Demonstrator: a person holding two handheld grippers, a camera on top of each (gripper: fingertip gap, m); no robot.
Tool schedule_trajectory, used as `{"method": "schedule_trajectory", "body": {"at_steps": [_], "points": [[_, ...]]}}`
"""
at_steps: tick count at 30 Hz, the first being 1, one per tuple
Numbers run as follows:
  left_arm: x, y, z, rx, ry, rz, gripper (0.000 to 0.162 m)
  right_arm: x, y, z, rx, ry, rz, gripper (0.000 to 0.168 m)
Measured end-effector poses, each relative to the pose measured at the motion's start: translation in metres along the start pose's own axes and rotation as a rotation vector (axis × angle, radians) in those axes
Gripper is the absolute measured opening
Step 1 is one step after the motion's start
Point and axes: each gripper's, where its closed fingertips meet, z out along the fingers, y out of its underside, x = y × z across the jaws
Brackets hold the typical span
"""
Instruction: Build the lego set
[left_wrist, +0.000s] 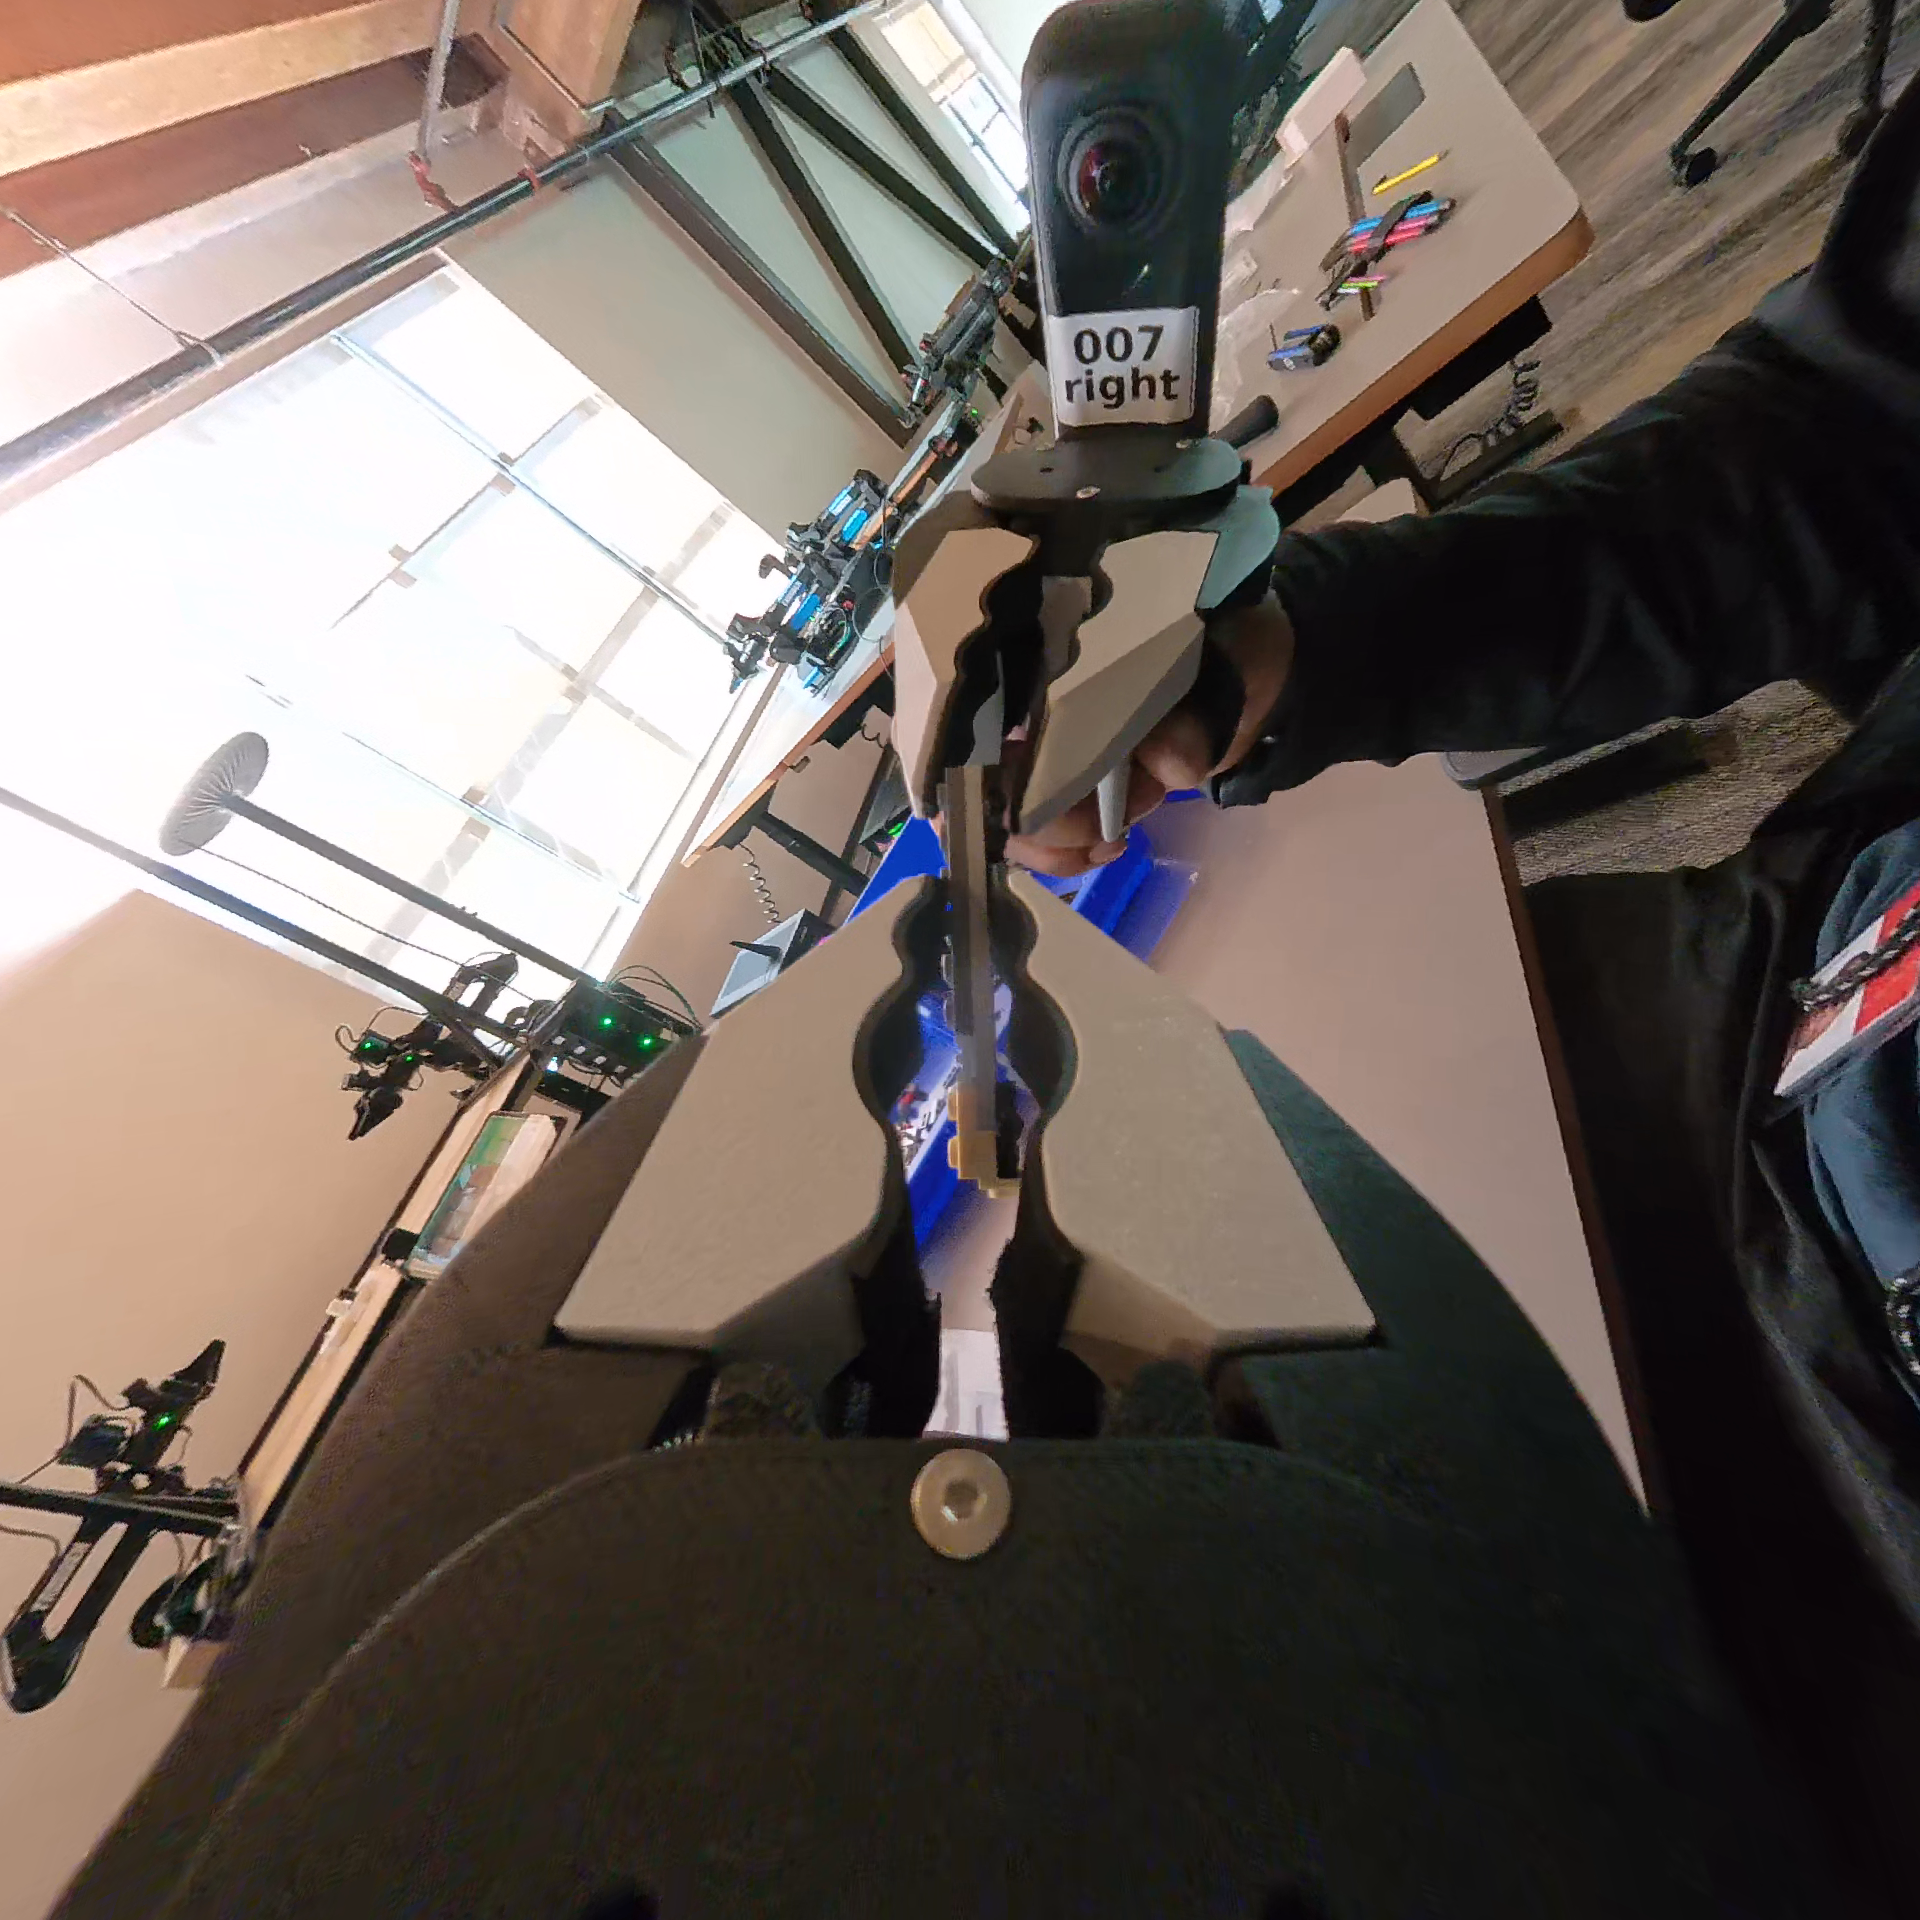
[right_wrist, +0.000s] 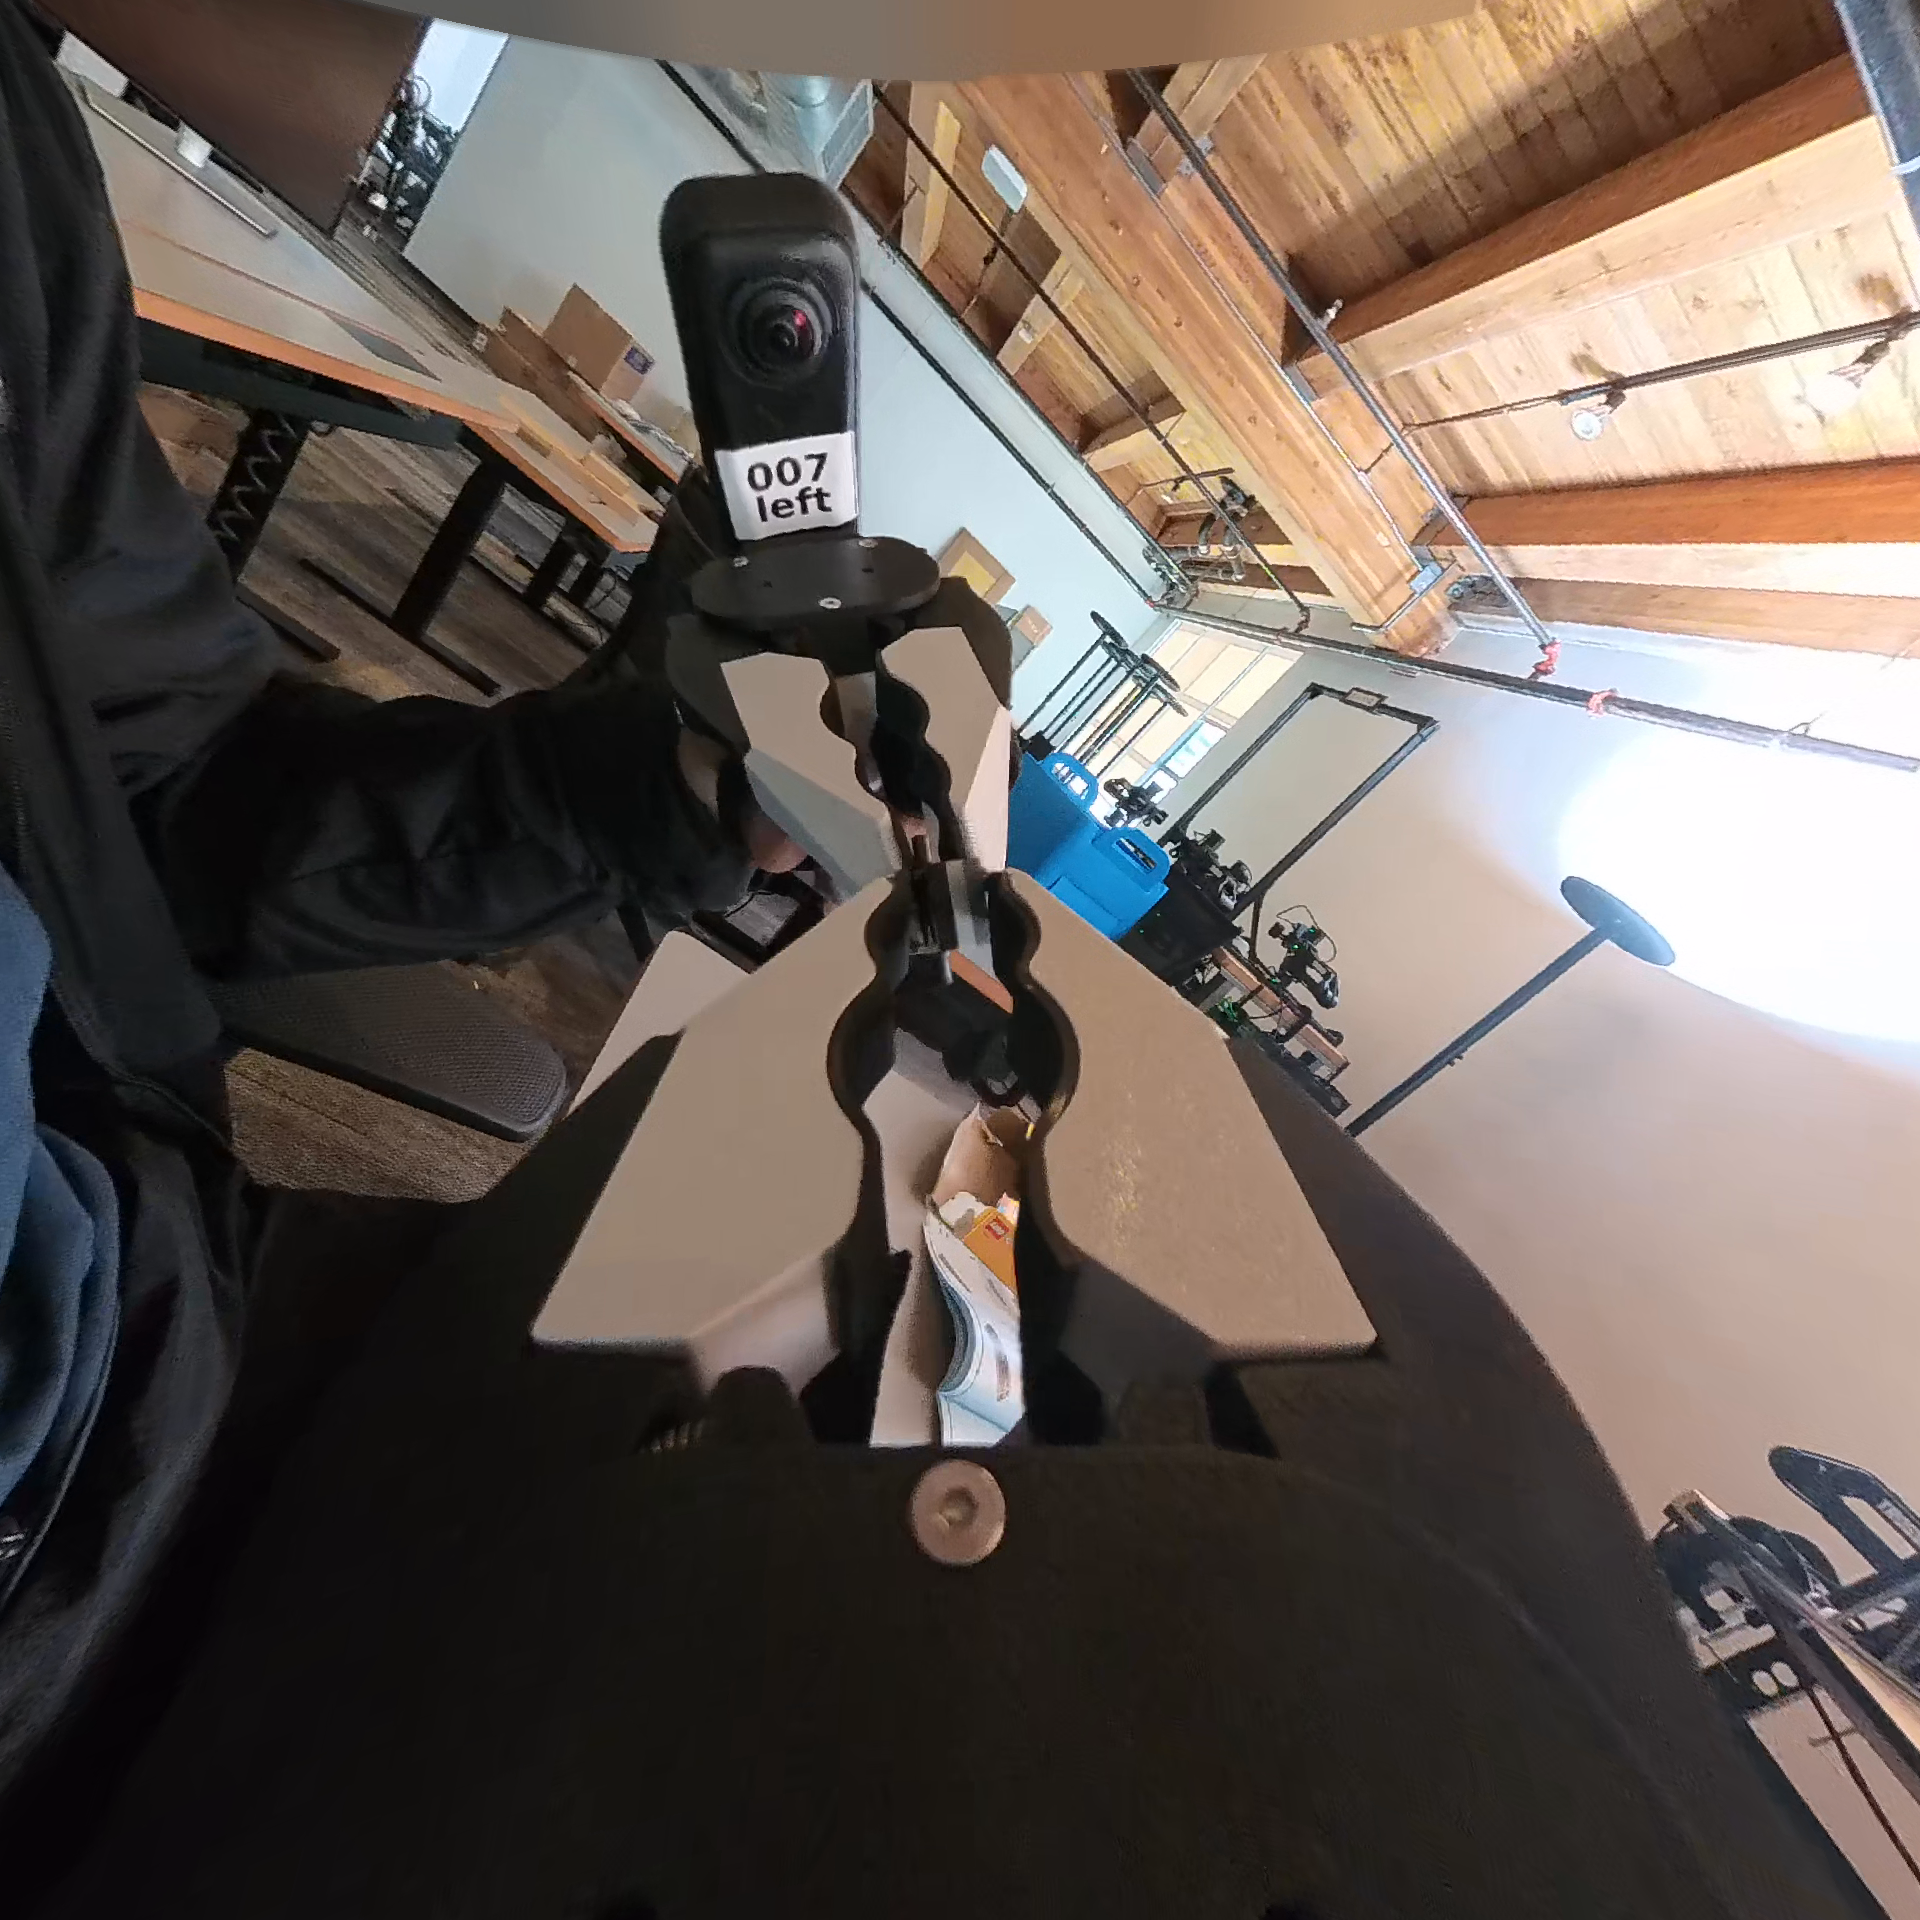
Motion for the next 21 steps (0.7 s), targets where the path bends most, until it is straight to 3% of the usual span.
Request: {"method": "schedule_trajectory", "body": {"at_steps": [21], "points": [[0.012,0.003,-0.004,-0.063,0.053,0.050,0.007,-0.012,-0.003,-0.005,-0.065,-0.072,-0.054,0.012]]}}
